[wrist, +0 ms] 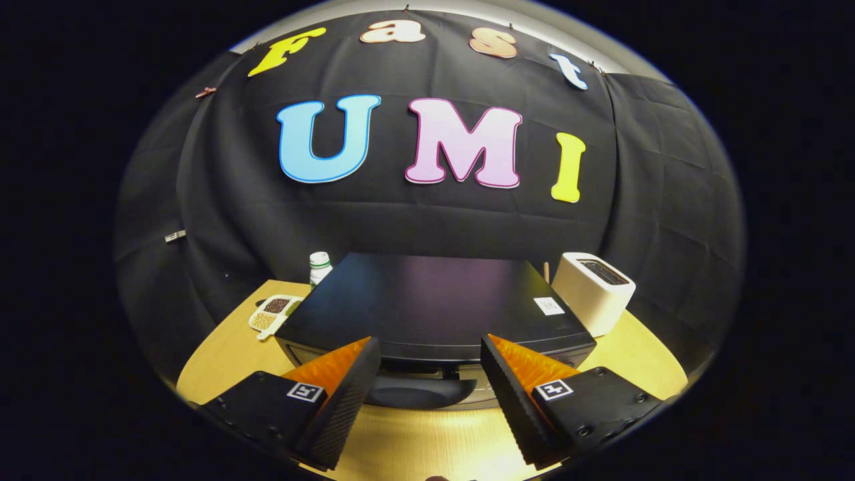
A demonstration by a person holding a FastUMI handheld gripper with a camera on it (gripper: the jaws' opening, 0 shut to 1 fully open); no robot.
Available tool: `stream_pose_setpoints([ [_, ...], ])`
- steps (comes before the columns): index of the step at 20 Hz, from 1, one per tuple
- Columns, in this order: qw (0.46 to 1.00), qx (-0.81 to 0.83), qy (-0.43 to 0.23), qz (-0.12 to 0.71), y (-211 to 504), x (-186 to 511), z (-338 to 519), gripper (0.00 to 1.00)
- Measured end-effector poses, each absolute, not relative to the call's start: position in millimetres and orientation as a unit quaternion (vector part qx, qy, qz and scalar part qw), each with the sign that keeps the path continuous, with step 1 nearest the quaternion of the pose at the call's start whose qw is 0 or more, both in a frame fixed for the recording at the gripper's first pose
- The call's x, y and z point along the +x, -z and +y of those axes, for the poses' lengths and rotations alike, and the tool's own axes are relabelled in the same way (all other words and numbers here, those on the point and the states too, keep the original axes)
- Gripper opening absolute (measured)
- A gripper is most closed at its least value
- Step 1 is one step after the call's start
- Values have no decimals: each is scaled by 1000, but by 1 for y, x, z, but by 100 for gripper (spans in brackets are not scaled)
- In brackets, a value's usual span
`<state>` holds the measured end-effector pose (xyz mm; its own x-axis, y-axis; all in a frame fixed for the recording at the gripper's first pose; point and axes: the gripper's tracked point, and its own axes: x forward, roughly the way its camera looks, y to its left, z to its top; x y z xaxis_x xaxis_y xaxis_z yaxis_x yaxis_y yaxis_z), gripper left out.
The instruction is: Open the toaster oven, put the food inside, and close the toaster oven door.
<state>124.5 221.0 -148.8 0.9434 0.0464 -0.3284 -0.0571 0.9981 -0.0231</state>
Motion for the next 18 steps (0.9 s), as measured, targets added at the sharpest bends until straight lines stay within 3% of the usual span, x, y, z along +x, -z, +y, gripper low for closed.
stream_pose_setpoints([
  [11,979,5,-32,199,177,118,220,98],
  [18,979,-11,-37,201,197,58,218,98],
])
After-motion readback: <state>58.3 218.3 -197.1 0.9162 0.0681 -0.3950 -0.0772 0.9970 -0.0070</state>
